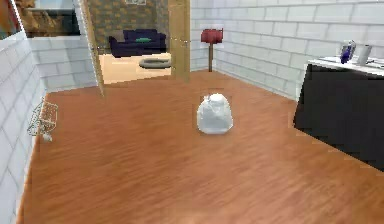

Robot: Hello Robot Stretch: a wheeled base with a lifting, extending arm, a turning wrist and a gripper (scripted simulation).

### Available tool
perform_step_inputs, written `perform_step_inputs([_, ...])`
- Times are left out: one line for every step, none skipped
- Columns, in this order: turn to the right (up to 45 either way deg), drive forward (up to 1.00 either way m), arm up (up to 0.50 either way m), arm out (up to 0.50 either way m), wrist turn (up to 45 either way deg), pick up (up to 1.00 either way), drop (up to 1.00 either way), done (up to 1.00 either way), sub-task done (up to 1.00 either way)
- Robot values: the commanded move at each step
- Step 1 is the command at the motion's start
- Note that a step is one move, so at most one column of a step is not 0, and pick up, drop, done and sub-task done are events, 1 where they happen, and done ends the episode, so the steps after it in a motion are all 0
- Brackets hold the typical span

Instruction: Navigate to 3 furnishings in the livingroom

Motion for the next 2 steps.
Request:
perform_step_inputs([-12.0, 0.00, 0.00, 0.00, 0.0, 0.00, 0.00, 0.00, 0.00])
perform_step_inputs([0.0, 1.00, 0.00, 0.00, 0.0, 0.00, 0.00, 0.00, 0.00])
